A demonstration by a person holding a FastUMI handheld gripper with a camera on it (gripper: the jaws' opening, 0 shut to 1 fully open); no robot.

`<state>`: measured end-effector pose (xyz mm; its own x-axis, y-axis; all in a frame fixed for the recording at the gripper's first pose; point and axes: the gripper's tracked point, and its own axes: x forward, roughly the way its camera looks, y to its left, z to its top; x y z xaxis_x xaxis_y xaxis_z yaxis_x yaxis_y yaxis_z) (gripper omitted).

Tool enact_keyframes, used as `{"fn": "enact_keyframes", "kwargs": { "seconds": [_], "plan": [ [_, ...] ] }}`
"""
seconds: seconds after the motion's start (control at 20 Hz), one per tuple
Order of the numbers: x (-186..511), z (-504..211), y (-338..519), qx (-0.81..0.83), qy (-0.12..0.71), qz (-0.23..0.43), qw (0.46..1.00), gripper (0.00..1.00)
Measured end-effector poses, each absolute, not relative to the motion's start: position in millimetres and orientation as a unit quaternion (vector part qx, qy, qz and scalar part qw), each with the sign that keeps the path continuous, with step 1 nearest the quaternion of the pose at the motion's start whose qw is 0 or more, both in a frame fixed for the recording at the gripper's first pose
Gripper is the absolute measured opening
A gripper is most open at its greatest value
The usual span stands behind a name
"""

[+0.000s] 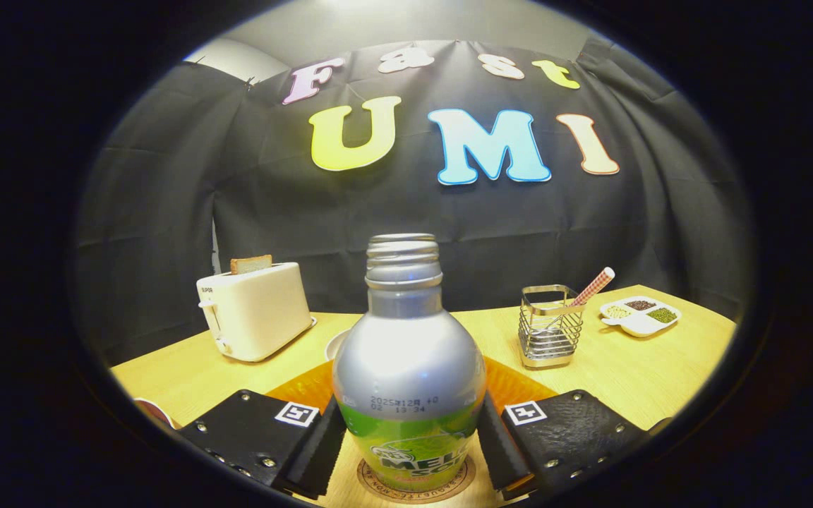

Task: Take the bottle from table, then pour the juice into the cup, finally place the bottle on the coaster

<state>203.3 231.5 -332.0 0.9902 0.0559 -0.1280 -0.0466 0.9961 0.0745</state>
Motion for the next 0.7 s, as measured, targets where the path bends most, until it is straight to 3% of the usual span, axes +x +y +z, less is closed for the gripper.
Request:
{"fn": "enact_keyframes", "kwargs": {
  "seconds": [0.25,0.4,0.7],
  "plan": [
    [196.9,-335.5,236.5,-0.002,0.053,0.029,0.998,0.83],
    [194.3,-329.7,238.9,0.006,0.048,0.036,0.998,0.98],
    [175.1,-261.1,238.1,0.029,0.008,0.051,0.998,0.97]
  ]
}}
